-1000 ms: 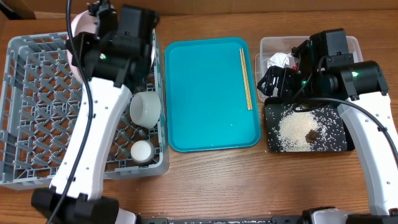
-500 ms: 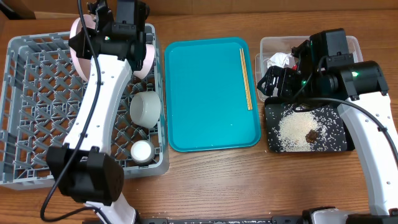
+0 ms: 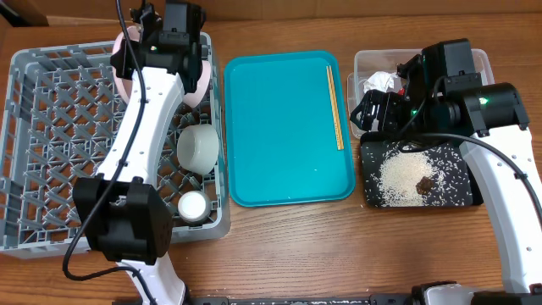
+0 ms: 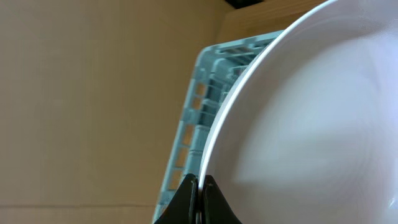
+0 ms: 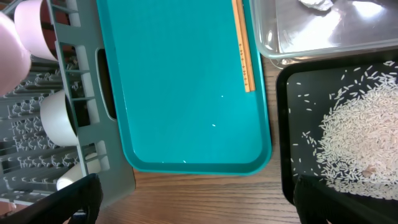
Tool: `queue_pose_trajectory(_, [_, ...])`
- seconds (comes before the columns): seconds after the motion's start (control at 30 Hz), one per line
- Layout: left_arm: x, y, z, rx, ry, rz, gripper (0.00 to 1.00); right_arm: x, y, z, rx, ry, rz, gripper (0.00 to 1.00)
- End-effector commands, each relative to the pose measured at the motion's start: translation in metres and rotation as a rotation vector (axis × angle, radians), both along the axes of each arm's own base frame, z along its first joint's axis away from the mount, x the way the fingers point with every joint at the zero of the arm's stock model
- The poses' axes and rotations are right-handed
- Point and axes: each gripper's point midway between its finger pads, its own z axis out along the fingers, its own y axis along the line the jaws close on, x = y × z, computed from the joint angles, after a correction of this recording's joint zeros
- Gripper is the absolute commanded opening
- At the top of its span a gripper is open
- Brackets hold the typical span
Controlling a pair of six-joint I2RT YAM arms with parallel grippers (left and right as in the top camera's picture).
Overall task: Sort waste into correct bins and load items into the dishwasher
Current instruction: 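Lower the white plate upright into the rack's back slots, then open the left gripper and pull it up off the plate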
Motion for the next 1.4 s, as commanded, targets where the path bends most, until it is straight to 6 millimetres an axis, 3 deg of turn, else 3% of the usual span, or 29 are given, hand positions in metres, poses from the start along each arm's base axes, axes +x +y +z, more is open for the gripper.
queue_pose_trajectory(0.0, [0.008, -0.002, -0.022, -0.057, -0.01, 0.004, 0.04, 0.002, -0.001, 0.006, -0.003, -0.024, 0.004, 1.0])
queue_pose_trajectory(0.27, [0.011, 0.0, -0.037, -0.055, 0.016, 0.016, 0.04, 0.002, -0.001, 0.006, -0.003, -0.024, 0.004, 1.0])
queue_pose_trajectory(0.57, [-0.002, 0.016, -0.008, 0.125, -0.011, 0.112, 0.04, 0.002, -0.001, 0.006, -0.003, -0.024, 0.004, 1.0])
queue_pose_trajectory(0.9, [-0.001, 0.013, -0.014, 0.093, 0.006, 0.091, 0.04, 0.002, -0.001, 0.006, -0.003, -0.024, 0.004, 1.0])
queue_pose_trajectory(0.97, [0.005, 0.004, -0.032, -0.011, 0.034, 0.036, 0.17, 0.002, -0.001, 0.006, -0.003, -0.024, 0.004, 1.0])
queue_pose_trajectory(1.07, [0.011, -0.009, -0.052, -0.134, 0.065, -0.027, 0.21, 0.002, -0.001, 0.006, -0.002, -0.024, 0.004, 1.0])
queue_pose_trajectory(1.13, [0.015, -0.019, -0.063, -0.215, 0.073, -0.066, 0.38, 0.002, -0.001, 0.006, -0.003, -0.024, 0.004, 1.0])
queue_pose_trajectory(1.23, [0.018, -0.021, -0.064, -0.238, 0.05, -0.07, 0.8, 0.002, -0.001, 0.006, -0.003, -0.025, 0.004, 1.0])
queue_pose_trajectory(1.37, [0.021, -0.021, -0.057, -0.236, 0.018, -0.068, 0.96, 0.002, -0.001, 0.006, -0.003, -0.024, 0.004, 1.0])
